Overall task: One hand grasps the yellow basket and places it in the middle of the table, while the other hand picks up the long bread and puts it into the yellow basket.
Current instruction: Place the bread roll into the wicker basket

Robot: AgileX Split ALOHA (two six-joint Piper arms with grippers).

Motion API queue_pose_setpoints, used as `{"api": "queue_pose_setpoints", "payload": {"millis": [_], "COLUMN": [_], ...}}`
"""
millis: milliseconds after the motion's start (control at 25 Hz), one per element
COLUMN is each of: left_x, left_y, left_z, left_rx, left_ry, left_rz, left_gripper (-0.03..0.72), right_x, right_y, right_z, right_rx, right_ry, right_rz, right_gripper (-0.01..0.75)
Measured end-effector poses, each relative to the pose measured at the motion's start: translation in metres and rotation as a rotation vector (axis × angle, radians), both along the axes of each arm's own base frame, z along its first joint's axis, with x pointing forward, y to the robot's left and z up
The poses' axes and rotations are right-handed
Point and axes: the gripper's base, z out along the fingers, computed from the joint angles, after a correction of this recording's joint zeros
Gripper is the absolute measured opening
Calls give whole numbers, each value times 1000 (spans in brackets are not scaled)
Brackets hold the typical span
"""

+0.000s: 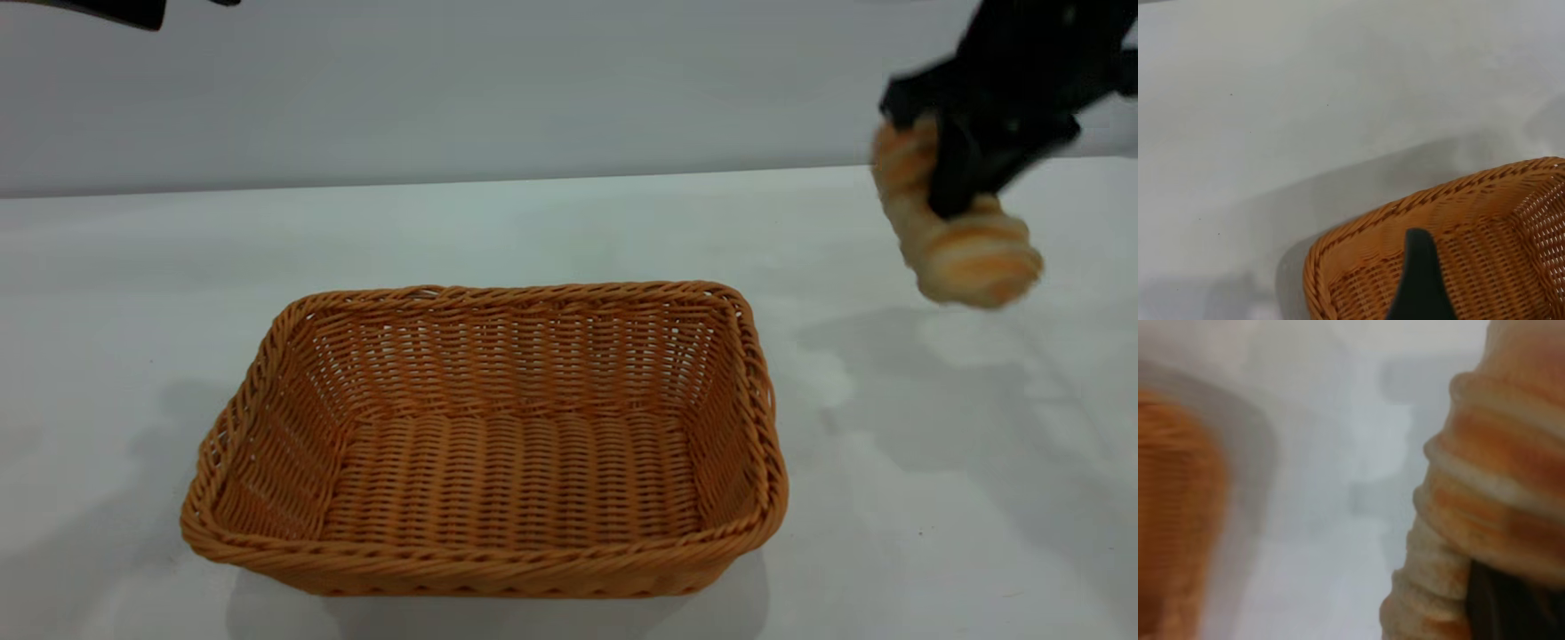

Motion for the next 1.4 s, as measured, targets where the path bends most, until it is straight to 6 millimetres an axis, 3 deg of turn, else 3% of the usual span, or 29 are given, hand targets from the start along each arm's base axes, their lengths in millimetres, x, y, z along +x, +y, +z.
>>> {"api": "queue_pose_setpoints", "payload": {"millis": [240,520,720,920,1040,1200,1320,1400], "left_x": [0,0,-1,-1,-1,-3,-5,-5], "left_y": [0,0,0,0,-1,-2,-2,-3], "left_z": [0,0,0,0,-1,-1,-2,-2], "left_rx": [-1,-2,-2,-3,-4,11,49,57], "left_ry": [1,4,8,8,14,18,5,3], "left_rz": [-1,-3,-6,-6,-10,-46,-108,-127], "left_gripper": [594,594,594,594,594,594,594,594], "right_x": [-28,-61,-69,-65,-62,-61,-61,-63], "right_y": [69,140,170,182,183,184,184,183], "right_z": [18,-7,-35,-64,-78,-88,-86,-77], "right_rx": [65,56,46,32,22,15,16,16], "right_ry": [-28,-15,-58,-100,-110,-105,-103,-104], "right_rz": [221,424,515,551,561,562,563,573], "right_gripper": [55,51,51,73,172,408,535,563]}}
